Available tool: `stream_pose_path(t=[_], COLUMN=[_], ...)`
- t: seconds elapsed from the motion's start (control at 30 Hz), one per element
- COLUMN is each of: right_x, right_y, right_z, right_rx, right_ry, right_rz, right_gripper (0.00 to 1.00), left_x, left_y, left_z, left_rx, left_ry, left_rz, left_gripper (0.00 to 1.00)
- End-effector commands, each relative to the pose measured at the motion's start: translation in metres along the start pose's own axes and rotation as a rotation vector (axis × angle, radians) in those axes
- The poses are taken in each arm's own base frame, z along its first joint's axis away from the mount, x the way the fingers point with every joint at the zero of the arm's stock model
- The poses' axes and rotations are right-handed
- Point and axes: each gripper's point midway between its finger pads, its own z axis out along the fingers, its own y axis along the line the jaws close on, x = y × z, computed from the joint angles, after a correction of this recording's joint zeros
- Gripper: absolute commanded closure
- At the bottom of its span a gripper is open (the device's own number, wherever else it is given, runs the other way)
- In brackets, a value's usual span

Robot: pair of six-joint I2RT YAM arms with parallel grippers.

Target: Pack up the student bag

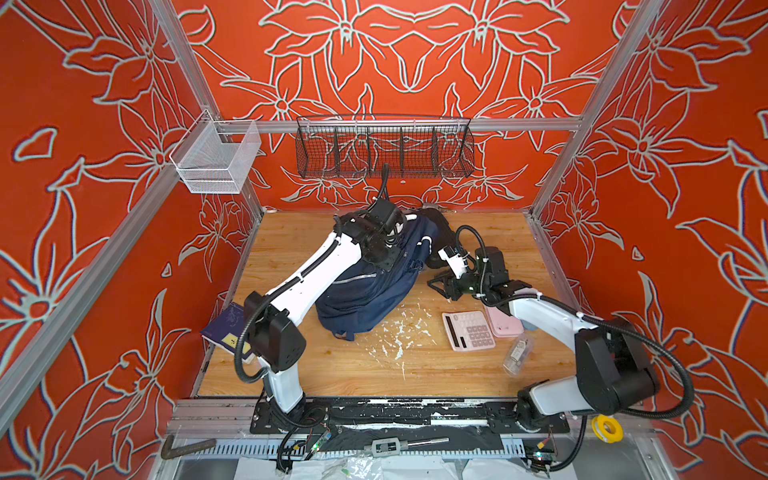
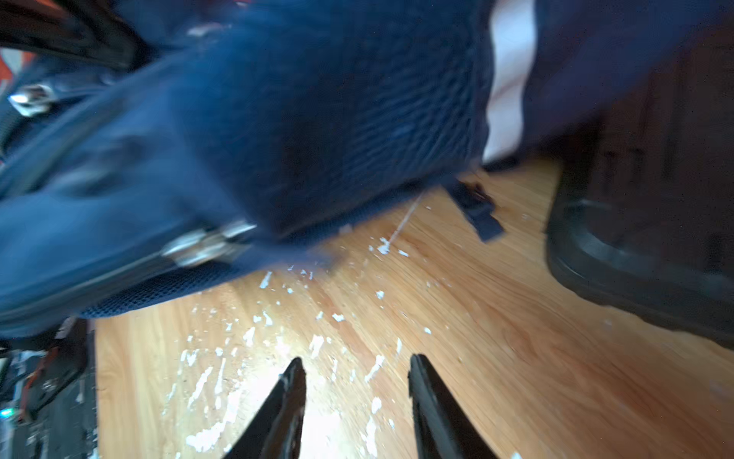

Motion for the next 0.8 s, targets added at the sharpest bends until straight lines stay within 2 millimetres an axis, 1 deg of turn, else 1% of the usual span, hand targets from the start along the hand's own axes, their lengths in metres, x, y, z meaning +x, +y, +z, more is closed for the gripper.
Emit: stream_pose_path(t=[0.0,0.13,0.27,0.43,0.53,0.7,0.77], right_x=[-0.022,-0.024,-0.005,0.008,0.011,-0.001,-0.011], right_y=[0.026,0.039,0.057,0.064,0.069,0.073,0.066], right_z=[0.004,0.002,-0.003,-0.01,-0.011,-0.005,-0.004], right_rx=[-0.178,-0.242,-0.273,-0.258,-0.237,-0.169,-0.115], right_ry=[-0.088,-0.16,-0.125,-0.138,-0.158,-0.211,-0.251], right_rz=[-0.036,-0.111,-0.236,-0.257,-0.301,-0.373,-0.362], right_gripper=[0.57,0.58,0.59,0.59,0.59,0.58,0.59], left_x=[-0.019,-0.025,-0.033,-0.042,-0.045,-0.047,-0.047], left_y=[0.004,0.006,0.005,0.008,0.007,0.004,0.003], left_z=[-0.02,-0.028,-0.03,-0.032,-0.034,-0.035,-0.035], left_rx=[0.022,0.037,0.043,0.028,0.031,0.048,0.053], left_ry=[-0.119,-0.131,-0.139,-0.16,-0.172,-0.178,-0.177], left_rz=[0.109,0.108,0.078,0.064,0.067,0.061,0.058], left_gripper=[1.0,1.0,1.0,1.0,1.0,1.0,1.0])
